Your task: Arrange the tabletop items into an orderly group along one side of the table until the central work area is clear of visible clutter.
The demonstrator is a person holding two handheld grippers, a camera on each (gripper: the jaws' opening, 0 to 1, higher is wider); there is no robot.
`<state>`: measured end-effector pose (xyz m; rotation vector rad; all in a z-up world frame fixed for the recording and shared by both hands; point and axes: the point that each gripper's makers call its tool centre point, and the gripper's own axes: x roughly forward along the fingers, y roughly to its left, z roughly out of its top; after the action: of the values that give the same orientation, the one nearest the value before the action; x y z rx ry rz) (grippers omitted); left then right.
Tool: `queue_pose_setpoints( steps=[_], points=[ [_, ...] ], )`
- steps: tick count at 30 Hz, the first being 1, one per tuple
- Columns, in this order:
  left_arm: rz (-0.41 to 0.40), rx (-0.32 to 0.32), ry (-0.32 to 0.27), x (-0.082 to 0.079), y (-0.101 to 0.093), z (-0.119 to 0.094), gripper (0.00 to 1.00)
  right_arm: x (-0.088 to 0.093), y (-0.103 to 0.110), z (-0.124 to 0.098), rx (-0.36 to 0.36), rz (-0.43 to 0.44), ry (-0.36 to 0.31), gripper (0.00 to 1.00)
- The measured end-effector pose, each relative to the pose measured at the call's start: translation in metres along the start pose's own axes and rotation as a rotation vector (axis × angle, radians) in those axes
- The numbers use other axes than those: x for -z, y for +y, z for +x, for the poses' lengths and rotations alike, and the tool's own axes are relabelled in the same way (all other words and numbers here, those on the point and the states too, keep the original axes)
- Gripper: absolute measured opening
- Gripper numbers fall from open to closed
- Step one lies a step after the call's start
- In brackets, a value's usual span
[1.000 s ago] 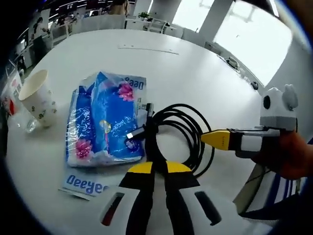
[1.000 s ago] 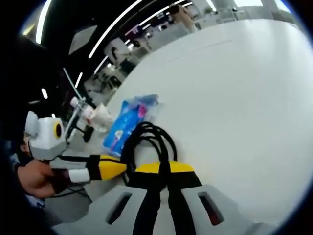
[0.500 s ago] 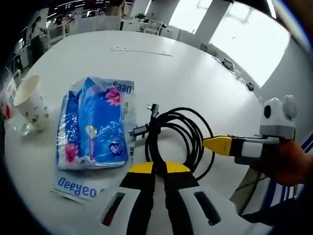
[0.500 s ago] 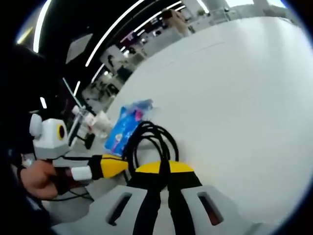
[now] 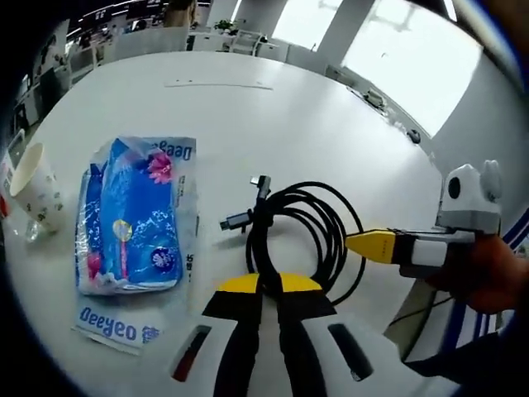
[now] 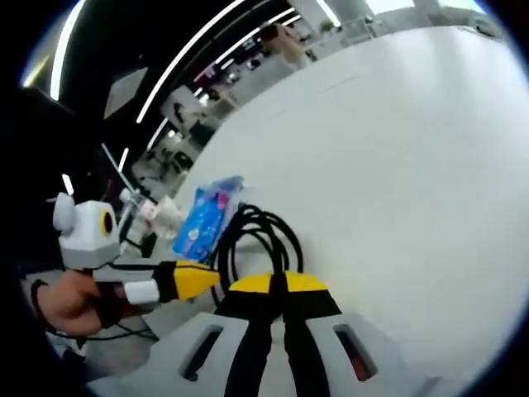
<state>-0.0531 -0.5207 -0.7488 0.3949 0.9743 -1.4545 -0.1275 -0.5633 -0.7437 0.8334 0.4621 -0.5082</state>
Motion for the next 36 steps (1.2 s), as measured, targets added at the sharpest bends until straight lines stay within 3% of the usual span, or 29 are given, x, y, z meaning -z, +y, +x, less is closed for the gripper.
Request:
queue_pose_setpoints(
  steps=[11,18,21,36],
  points=[
    [-0.003,0.003,0.009,0.007,0.003,-0.002,0.06,0.007,-0.005,-0.006,0.005,0.020,0.003,0.02],
    [-0.022,-0.027,-0.006,0.006,0.012,-0.010,0.04,0.005,-0.007,-0.009,0.015,0.000,0.015,0.00],
    [0.001,-0.053,-0.002,0.010,0.017,-0.010,0.04,0.004,-0.008,-0.010,0.018,-0.016,0.027,0.00],
    [-0.118,-0.189,-0.078,0.005,0.053,-0.040,0.05,-0.010,-0.005,-0.010,-0.003,-0.078,0.052,0.00]
  ],
)
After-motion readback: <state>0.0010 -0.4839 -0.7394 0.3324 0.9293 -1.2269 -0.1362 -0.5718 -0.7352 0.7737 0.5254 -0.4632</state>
